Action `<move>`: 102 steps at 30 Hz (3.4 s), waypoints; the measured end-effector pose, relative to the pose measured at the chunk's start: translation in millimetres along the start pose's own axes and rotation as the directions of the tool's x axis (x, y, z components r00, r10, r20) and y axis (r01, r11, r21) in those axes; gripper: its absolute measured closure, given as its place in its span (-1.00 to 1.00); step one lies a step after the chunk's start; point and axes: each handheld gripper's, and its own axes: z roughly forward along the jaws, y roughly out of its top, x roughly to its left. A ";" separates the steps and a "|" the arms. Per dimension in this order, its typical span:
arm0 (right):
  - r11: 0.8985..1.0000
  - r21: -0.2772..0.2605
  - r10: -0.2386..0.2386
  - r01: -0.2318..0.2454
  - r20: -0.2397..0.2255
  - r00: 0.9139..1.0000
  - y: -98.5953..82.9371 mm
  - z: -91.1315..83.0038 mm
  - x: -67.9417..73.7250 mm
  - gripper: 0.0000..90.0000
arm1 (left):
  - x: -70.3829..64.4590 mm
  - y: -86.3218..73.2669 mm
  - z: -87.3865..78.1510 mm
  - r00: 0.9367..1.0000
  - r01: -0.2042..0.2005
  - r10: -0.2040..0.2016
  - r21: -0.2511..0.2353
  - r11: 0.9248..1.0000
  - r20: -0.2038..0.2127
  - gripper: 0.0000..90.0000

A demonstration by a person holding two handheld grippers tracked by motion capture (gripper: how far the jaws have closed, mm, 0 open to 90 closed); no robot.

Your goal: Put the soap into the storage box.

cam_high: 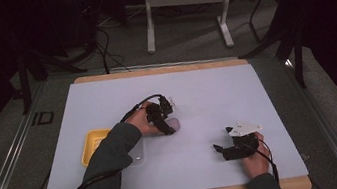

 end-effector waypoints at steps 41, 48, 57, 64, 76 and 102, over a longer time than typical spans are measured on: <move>1.000 0.010 -0.006 0.006 -0.002 1.000 0.4 1.0 0.3 -0.62 | 3.1 20.5 8.4 0.998 0.064 -0.062 0.219 0.974 -0.016 -0.01; 1.000 0.017 -0.008 0.008 -0.002 1.000 0.6 1.5 0.4 -0.62 | 1.4 22.0 7.8 0.998 0.067 -0.064 0.227 0.972 -0.019 0.10; 1.000 0.017 -0.007 0.007 -0.004 1.000 0.6 1.5 0.3 -0.62 | -4.0 24.3 7.7 0.996 0.089 -0.082 0.256 0.963 -0.035 0.11; 1.000 0.016 -0.009 0.009 -0.002 1.000 0.6 1.5 0.3 -0.62 | -10.0 23.4 6.3 0.996 0.081 -0.070 0.261 0.962 -0.052 0.11; 1.000 0.016 -0.009 0.009 -0.001 1.000 0.6 1.4 0.3 -0.62 | -11.0 14.9 -12.3 0.993 0.121 -0.117 0.225 0.967 -0.033 0.11; 1.000 -0.006 -0.001 0.002 0.004 1.000 -0.1 -0.4 0.3 -0.62 | -5.3 -26.0 -52.8 0.943 0.323 -0.300 0.183 0.928 -0.143 0.11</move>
